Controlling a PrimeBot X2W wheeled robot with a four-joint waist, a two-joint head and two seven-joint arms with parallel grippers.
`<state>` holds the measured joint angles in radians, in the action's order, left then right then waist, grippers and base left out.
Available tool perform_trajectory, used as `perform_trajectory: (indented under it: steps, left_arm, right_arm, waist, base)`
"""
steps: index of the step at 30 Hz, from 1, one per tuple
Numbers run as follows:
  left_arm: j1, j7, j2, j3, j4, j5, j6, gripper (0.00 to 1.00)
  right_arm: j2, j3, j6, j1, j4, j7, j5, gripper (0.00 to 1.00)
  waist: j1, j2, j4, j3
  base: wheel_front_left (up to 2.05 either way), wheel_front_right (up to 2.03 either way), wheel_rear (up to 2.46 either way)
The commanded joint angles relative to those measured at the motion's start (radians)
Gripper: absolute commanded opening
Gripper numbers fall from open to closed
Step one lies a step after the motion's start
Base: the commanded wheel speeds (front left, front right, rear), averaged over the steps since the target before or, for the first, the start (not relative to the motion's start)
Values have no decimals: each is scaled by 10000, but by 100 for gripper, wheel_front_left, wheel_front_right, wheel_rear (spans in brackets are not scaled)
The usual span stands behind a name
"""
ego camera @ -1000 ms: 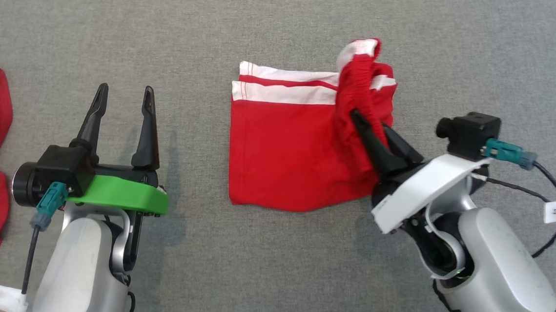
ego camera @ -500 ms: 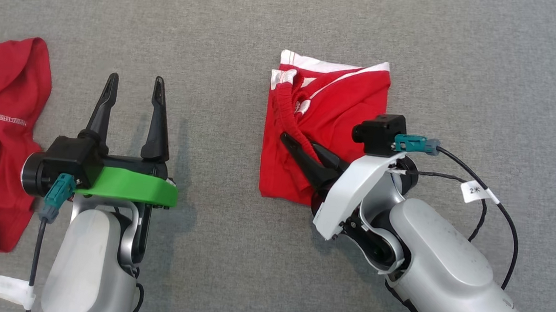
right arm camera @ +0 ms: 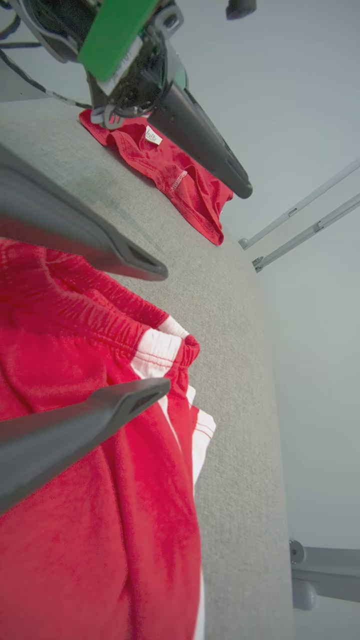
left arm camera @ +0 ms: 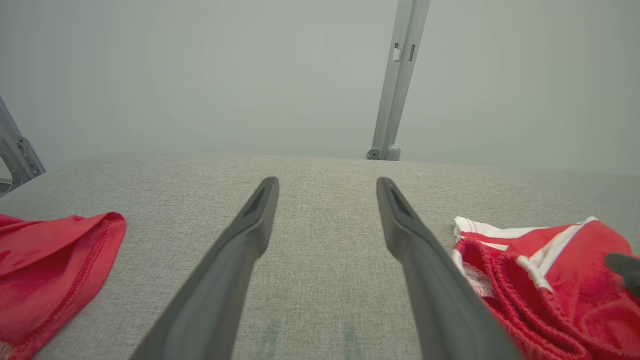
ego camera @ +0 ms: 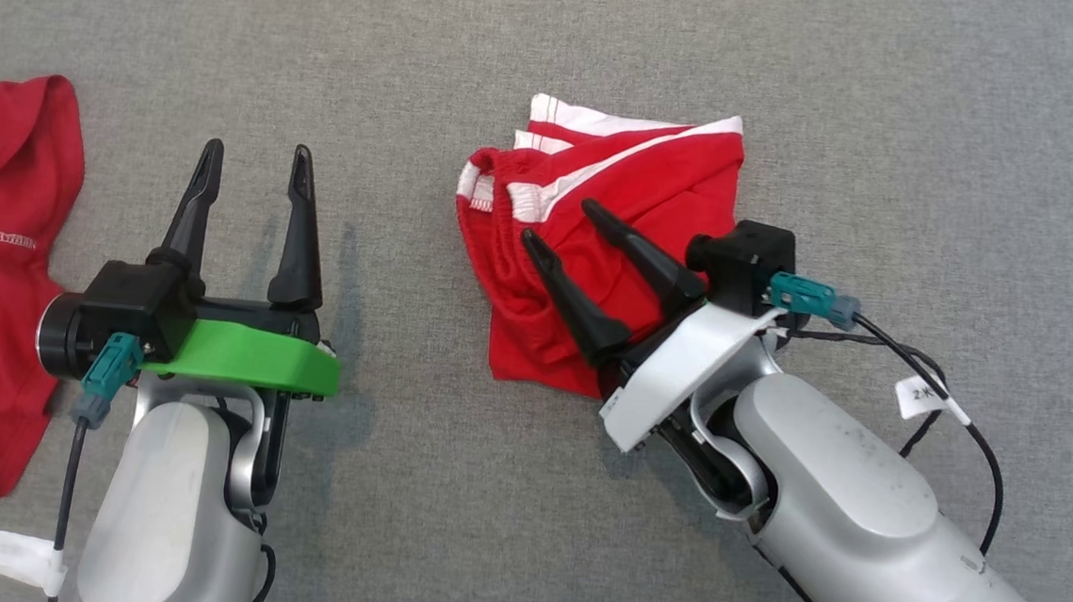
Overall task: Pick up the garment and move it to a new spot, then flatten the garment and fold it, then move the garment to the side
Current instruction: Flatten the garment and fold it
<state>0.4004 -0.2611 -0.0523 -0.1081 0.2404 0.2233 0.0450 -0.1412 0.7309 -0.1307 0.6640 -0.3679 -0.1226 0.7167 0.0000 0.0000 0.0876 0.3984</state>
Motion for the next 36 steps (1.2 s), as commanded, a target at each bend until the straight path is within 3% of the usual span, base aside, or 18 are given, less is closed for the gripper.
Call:
perform_trajectory:
  steps: [1, 5, 9, 11, 17, 36]
  left_arm:
    - [18, -32, -4, 46, 35, -117, 44, 100]
    - [-143, -32, -16, 144, 90, -177, 43, 100]
    - [-296, -32, -62, 263, 92, -263, -5, 100]
    - [-423, -32, -119, 363, 63, -299, -22, 100]
    - [-836, -32, -283, 625, -62, -294, -90, 100]
    - [-3225, 756, -651, 334, -1753, -437, -270, 100]
  right_arm:
    - [-137, -7, 0, 84, 85, -350, -278, 100]
    - [-397, -898, 0, -261, 320, -1227, -1248, 100]
    - [-343, -2695, 0, -993, 853, -1426, -2529, 100]
    - [-245, -4175, 0, -1754, 1549, -1437, -3480, 100]
    - [-27, -6296, 0, -3210, 2285, -1443, -4587, 100]
    - [49, -6771, 0, -5189, 2498, -1066, -4803, 100]
  waist:
    - [0, 0, -124, -119]
    - [0, 0, -358, -377]
    - [0, 0, -590, -664]
    - [0, 0, -737, -855]
    - [0, 0, -978, -1331]
    - [0, 0, -1147, -3216]
  base:
    - [0, 0, 0]
    - [0, 0, 0]
    - [0, 0, 0]
    - [0, 0, 0]
    - [0, 0, 0]
    - [0, 0, 0]
